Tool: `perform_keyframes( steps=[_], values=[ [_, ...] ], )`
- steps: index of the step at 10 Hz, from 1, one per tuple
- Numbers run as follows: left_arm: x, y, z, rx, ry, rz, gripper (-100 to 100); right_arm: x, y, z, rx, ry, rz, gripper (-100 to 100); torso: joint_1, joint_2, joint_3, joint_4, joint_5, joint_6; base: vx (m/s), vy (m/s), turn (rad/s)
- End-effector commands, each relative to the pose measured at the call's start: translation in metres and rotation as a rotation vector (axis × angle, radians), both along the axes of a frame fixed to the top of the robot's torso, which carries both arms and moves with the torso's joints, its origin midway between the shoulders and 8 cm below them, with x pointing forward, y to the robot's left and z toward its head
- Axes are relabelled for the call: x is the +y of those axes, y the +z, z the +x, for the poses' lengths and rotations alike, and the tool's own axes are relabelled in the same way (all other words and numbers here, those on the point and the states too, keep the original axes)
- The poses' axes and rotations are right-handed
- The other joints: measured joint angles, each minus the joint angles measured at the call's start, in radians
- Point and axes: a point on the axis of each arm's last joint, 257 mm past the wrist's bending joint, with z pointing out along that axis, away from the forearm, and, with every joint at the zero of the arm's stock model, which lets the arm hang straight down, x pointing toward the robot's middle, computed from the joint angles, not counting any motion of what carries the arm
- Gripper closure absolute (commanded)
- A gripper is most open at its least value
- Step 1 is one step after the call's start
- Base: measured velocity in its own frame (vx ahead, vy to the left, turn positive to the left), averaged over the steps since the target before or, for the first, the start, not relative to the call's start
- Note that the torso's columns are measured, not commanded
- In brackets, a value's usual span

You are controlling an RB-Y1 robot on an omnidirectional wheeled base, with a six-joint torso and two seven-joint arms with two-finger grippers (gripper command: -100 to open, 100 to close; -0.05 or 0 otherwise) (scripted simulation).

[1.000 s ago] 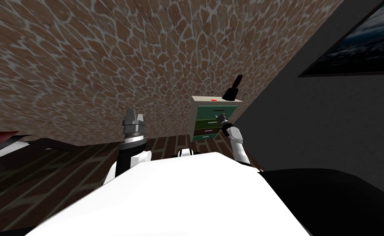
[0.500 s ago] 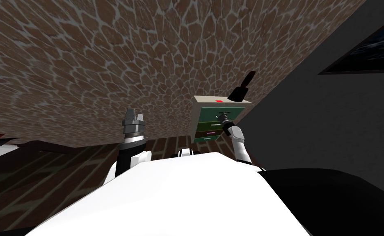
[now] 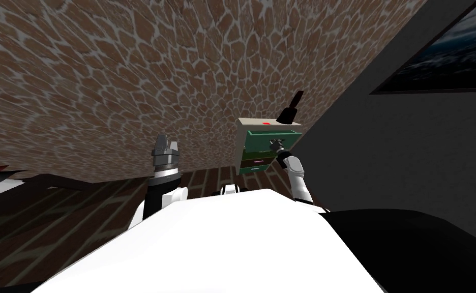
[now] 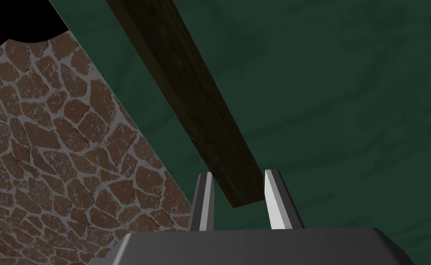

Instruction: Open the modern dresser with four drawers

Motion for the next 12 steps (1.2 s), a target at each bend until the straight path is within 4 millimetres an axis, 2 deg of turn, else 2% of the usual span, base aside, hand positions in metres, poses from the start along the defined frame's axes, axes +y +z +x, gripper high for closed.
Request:
perform_keyframes(
  steps=[1,3,4,7,12],
  values=[
    [0.0,0.0,0.0,0.0,0.0,0.0,0,0.003,-0.006,-0.002,0.013,0.012,0.002,100,0.0,-0.006,-0.004,0.001,0.002,-0.001,-0.152,0.003,-0.056],
    [0.0,0.0,0.0,0.0,0.0,0.0,0,0.006,-0.009,-0.003,0.021,0.022,0.003,100,-0.002,-0.001,0.0,-0.001,-0.001,0.001,-0.178,-0.019,-0.041],
    [0.0,0.0,0.0,0.0,0.0,0.0,0,-0.005,0.008,0.0,0.01,0.023,-0.002,-100,-0.003,-0.001,0.0,-0.001,-0.001,0.001,-0.083,0.037,-0.052],
    [0.0,0.0,0.0,0.0,0.0,0.0,0,-0.018,0.024,0.002,0.01,0.032,-0.004,-100,0.003,-0.007,-0.005,0.0,0.003,0.0,0.031,0.073,-0.033],
    [0.0,0.0,0.0,0.0,0.0,0.0,0,-0.038,0.055,0.004,0.01,0.045,-0.007,-100,-0.001,0.003,0.002,0.004,0.002,0.002,0.015,0.063,-0.023]
  ],
)
